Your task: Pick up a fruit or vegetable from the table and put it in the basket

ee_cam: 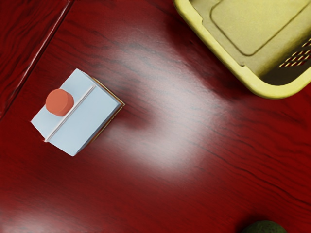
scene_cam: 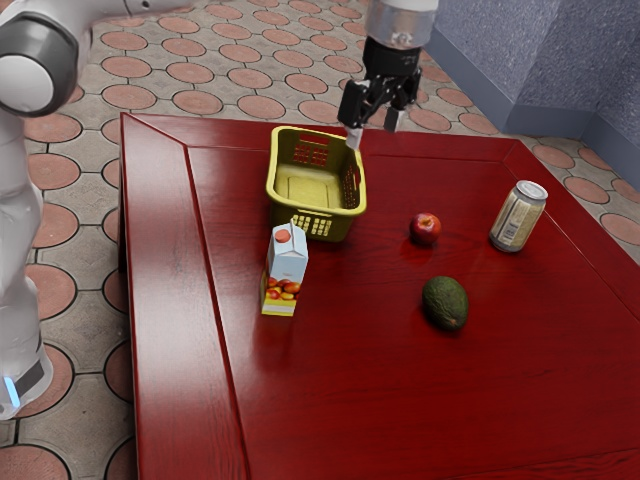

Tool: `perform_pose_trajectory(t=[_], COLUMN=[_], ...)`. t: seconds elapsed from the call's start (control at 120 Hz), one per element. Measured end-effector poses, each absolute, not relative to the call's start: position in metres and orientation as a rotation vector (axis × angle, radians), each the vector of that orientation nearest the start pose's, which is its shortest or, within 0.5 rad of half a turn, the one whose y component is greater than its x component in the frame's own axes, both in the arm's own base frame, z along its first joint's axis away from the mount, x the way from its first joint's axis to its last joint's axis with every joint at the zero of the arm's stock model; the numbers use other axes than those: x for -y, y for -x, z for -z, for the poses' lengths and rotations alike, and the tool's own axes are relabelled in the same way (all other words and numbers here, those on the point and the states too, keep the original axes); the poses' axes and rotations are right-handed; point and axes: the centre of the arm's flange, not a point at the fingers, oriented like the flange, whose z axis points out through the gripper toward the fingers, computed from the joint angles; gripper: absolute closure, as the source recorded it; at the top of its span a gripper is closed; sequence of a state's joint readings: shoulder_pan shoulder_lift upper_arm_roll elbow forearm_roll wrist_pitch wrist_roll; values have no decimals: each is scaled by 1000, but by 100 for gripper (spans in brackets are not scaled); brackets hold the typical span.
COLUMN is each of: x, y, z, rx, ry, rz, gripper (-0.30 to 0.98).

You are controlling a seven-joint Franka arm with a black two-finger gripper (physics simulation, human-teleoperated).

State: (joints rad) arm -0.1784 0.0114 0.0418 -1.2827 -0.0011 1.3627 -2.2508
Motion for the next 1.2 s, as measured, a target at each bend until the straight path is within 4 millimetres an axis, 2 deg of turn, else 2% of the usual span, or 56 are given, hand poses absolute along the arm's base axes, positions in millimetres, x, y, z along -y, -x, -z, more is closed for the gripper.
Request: perform_pose_trajectory(t=[0.125,0.25,0.3,0.375,0.483,0.55,0.675,0.792,0.958,1.075,1.2], x=[71,75,81,101,154,168,160,166,149,142,135], y=[-519,-529,-543,-565,-594,-605,-628,-644,-667,-691,-704], z=[-732,-715,-697,-664,-639,-625,-602,-579,-551,-538,-524], rx=[-2713,-2735,-2750,-2741,-2622,-2563,-2480,-2384,-2295,-2211,-2131], ry=[-1485,-1504,-1530,-1614,-1778,-1848,-1918,-2009,-2080,-2117,-2178], rz=[-29,29,58,94,125,142,144,145,141,97,67], gripper=[0,0,0,0,0,0,0,0,0,0,0])
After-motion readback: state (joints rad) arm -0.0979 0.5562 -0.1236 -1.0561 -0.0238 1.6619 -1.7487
